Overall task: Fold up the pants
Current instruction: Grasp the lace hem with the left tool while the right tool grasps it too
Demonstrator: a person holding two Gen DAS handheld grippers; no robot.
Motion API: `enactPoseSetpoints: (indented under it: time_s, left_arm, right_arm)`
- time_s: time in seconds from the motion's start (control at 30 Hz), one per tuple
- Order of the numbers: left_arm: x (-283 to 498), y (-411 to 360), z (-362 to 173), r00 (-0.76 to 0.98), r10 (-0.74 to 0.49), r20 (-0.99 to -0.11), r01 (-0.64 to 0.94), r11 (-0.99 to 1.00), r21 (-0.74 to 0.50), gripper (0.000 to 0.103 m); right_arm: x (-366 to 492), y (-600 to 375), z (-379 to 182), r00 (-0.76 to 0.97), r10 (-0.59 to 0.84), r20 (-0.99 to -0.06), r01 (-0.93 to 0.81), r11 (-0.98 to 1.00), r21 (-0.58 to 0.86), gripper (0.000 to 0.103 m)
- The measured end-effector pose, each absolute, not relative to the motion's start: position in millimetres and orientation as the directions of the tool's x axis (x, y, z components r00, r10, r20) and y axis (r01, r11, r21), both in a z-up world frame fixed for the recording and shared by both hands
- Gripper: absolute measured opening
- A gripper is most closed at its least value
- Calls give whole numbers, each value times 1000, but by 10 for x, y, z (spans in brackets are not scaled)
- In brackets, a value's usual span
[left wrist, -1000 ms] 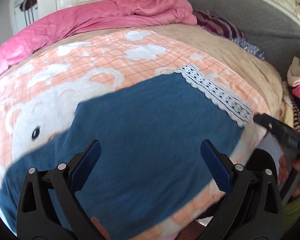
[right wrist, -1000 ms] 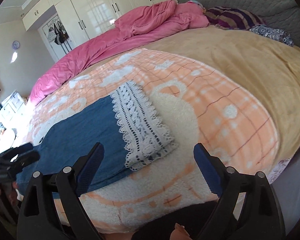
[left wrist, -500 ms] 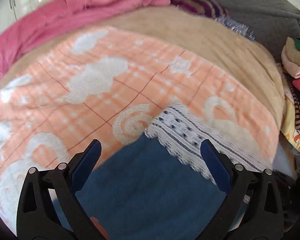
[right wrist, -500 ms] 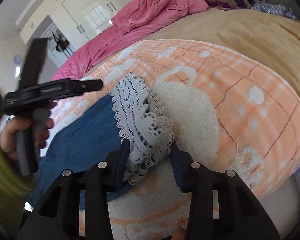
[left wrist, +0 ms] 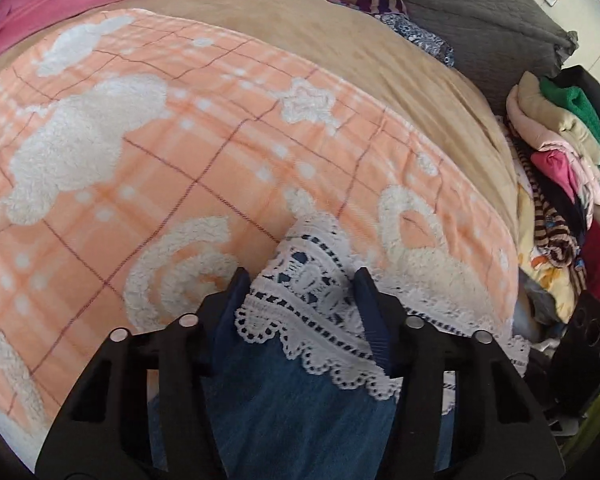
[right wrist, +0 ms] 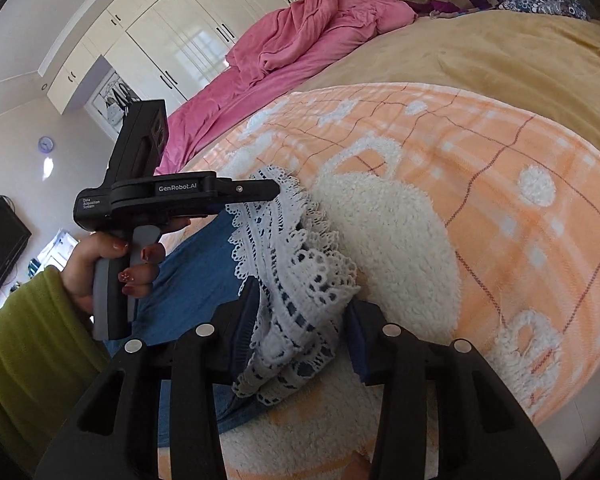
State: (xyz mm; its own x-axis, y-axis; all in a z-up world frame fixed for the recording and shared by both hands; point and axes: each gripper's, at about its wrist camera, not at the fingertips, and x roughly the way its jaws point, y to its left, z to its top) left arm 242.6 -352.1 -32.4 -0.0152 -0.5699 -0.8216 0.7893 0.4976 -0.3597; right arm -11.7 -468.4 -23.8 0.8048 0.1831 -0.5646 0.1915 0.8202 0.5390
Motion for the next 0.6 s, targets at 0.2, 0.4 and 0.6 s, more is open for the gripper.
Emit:
enactPoseSetpoints:
  time_s: [0.2,0.4,0.6]
  left_arm:
    - [2222,-3525,-206,38,-576,-816,826,478,-299,14]
    - [2228,-3136,180,57,-693,-719,817,446,-365,14]
    - [2159,-2462,574,102,-747,-657,809,447,-382,14]
  right_arm:
    - [-108,-4687,-232,816,197,-544,171,816,553,25]
    - [-202,-4474,-17,849,236,-473,49,856,515,20]
    - [-266,-3893,435,843,359,-401,-149,871,468,20]
